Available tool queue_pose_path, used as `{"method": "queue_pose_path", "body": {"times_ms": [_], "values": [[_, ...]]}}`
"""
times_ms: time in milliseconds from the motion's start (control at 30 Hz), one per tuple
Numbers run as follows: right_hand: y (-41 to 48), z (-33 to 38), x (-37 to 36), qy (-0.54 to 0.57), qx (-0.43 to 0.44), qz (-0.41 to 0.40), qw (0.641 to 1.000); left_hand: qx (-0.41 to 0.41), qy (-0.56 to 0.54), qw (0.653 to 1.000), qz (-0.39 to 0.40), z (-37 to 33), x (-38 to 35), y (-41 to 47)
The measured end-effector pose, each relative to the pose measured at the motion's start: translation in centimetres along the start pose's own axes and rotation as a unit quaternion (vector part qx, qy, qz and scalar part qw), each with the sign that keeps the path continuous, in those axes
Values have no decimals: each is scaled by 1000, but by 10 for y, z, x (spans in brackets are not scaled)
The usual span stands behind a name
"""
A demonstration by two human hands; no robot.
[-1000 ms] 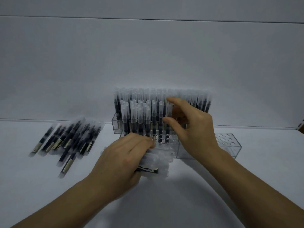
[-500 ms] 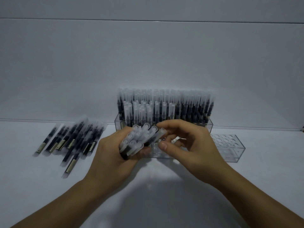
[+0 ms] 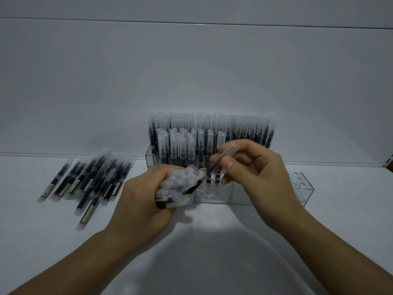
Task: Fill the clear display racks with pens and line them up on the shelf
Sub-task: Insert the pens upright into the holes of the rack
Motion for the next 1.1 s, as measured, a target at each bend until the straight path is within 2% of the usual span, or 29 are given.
{"method": "queue_pose_path", "body": {"times_ms": [100,233,400,633,933,1100], "values": [[7,8,16,-4,9,-40,999,-52,38,995,71,-11,-12,-2],[15,8,33,-11,11,-82,996,-135,92,972,171,-22,-43,-13],[22,9,47,-18,17,-119,993,-151,153,949,230,-17,-65,-24],[30,24,65,-73,78,-143,984,-129,178,940,260,-9,-71,-25],[40,9,52,-127,68,-80,986,-114,180,940,265,-8,-71,-25],[40,11,36,-179,94,-44,978,-113,178,941,264,-8,-72,-24]]}}
Point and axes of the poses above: each hand's wrist, its own y-axis towards the middle knuckle, its own x-axis out of the back of the hand, z = x × y, the point moved 10 cm from there along y, towards the middle knuckle, and after that the axes turned 3 degrees about -z, right-handed, at the moved point
